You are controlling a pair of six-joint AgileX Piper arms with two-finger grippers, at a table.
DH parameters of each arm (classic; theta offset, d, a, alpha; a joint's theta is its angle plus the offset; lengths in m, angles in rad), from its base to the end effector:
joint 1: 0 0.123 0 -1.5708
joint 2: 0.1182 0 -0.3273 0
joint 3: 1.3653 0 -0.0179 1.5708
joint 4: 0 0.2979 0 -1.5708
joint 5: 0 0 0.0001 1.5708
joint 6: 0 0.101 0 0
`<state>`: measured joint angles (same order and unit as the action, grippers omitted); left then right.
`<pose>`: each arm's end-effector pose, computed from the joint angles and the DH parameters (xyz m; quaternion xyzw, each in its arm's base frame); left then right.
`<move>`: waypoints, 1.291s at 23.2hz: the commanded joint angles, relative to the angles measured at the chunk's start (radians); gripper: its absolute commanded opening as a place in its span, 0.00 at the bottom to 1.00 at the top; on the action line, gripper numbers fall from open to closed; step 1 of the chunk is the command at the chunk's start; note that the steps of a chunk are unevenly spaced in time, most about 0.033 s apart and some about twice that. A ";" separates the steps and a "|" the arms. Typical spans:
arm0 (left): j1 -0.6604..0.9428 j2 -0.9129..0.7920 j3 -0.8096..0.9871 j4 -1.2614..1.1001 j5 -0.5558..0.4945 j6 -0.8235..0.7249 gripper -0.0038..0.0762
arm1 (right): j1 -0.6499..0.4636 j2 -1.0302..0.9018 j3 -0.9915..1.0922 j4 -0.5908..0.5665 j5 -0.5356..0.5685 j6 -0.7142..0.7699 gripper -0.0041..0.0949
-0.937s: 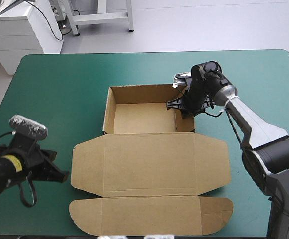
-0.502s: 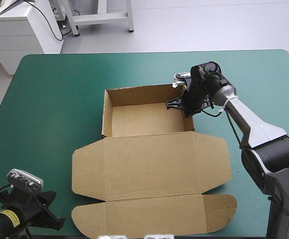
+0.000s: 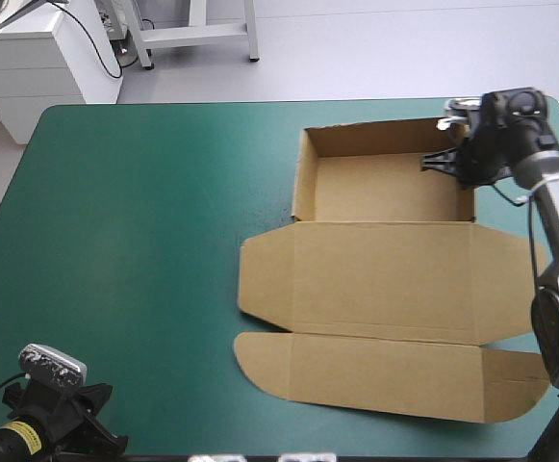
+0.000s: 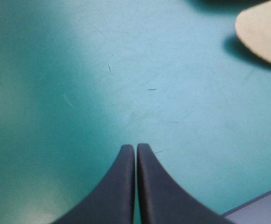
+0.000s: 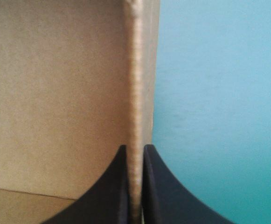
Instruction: Fold the box
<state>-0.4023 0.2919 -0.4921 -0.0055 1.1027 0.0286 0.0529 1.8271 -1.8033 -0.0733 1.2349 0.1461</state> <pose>0.0455 -0.0199 0.2815 0.1985 0.9080 -0.0712 0.3619 0.4548 0.0171 0.3715 0.0407 0.9786 -0.0164 0.2009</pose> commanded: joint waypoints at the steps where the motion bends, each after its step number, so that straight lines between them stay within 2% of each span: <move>1: -0.004 0.010 -0.022 -0.006 -0.053 -0.004 0.04 | -0.149 -0.101 -0.026 -0.021 0.012 -0.053 0.04; 5: -0.004 0.010 -0.022 -0.006 -0.053 -0.004 0.04 | -0.383 -0.115 -0.023 -0.021 0.012 -0.135 0.04; 8: -0.004 0.010 -0.022 -0.006 -0.053 -0.004 0.04 | -0.462 -0.115 -0.023 -0.068 0.012 -0.146 0.09; 10: -0.004 0.010 -0.022 -0.006 -0.053 -0.004 0.04 | -0.487 -0.113 -0.023 -0.114 0.012 -0.140 0.22; 11: -0.004 0.010 -0.022 -0.006 -0.053 -0.004 0.04 | -0.500 -0.109 -0.023 -0.120 0.012 -0.095 0.36; 12: -0.004 0.010 -0.022 -0.006 -0.053 -0.004 0.04 | -0.506 -0.110 -0.023 -0.104 0.012 -0.085 0.44; 14: -0.004 0.010 -0.022 -0.001 -0.053 -0.004 0.04 | -0.507 -0.114 -0.023 -0.102 0.012 -0.106 0.49; 17: -0.004 0.010 -0.022 -0.001 -0.053 -0.004 0.04 | -0.507 -0.149 -0.023 -0.066 0.012 -0.146 0.49; 22: -0.004 0.010 -0.022 -0.003 -0.053 -0.004 0.04 | -0.507 -0.266 0.002 0.088 0.012 -0.209 0.47; 26: -0.004 0.010 -0.022 -0.009 -0.053 -0.004 0.04 | -0.487 -0.412 0.111 0.196 0.012 -0.238 0.36; 30: -0.004 0.010 -0.022 -0.013 -0.053 -0.004 0.04 | -0.420 -0.584 0.281 0.205 0.012 -0.284 0.25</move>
<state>-0.4023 0.2919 -0.4921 -0.0055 1.1027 0.0286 -0.4091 1.3811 -1.5995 0.1077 1.2455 -0.1017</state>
